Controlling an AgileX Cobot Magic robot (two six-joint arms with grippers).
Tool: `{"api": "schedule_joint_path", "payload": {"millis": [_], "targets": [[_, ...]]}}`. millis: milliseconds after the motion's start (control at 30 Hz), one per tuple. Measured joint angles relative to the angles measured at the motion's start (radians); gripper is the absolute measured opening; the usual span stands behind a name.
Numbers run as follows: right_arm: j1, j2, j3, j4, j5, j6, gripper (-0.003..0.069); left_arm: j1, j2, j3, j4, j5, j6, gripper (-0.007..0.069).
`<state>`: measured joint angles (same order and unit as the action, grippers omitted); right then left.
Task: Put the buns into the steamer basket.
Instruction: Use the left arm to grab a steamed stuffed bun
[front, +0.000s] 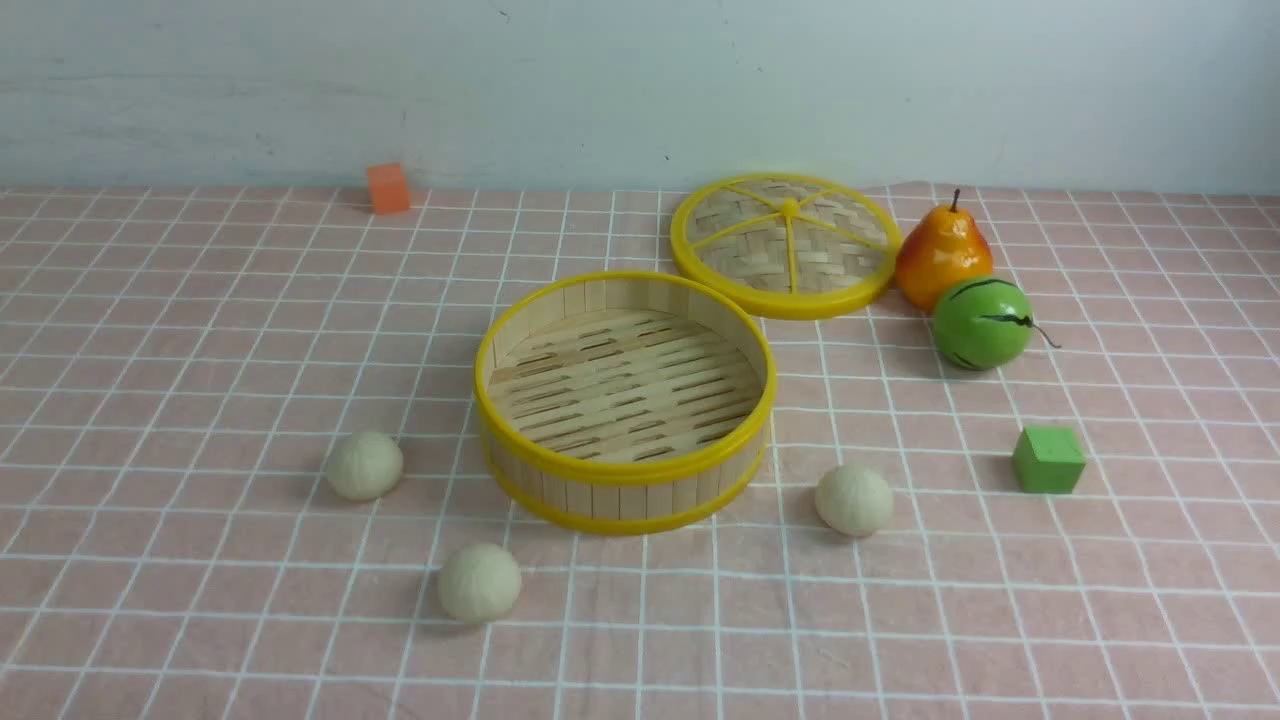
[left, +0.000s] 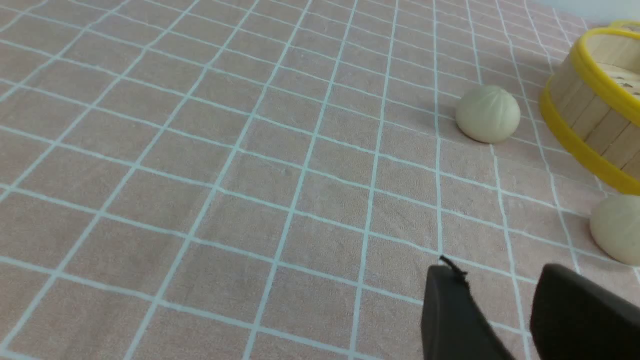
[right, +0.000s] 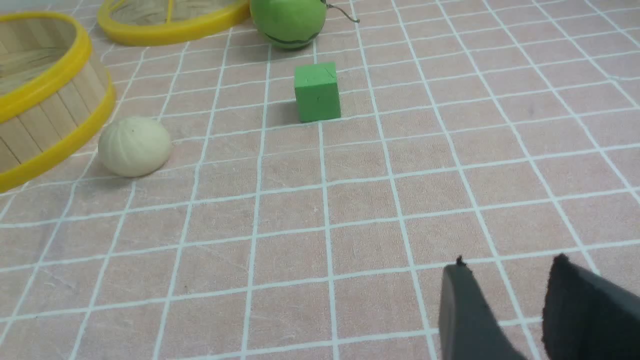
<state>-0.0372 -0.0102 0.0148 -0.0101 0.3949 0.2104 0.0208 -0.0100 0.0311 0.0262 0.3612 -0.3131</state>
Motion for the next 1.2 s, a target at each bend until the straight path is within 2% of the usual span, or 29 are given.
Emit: {"api": "schedule_joint_path", "payload": {"millis": [767, 1033, 1200], "targets": [[0.0, 0.0, 0.0, 0.0, 0.0, 0.0, 0.0239, 0.0, 0.0, 0.0, 0.0, 0.0, 0.0, 0.0238], [0.0, 0.0, 0.0, -0.098, -0.003, 0.0, 0.0239, 0.0, 0.0, 0.0, 0.0, 0.0, 0.0, 0.0238], [0.0, 0.0, 0.0, -0.077, -0.003, 0.0, 0.0239, 0.0, 0.0, 0.0, 0.0, 0.0, 0.0, 0.0238]]}}
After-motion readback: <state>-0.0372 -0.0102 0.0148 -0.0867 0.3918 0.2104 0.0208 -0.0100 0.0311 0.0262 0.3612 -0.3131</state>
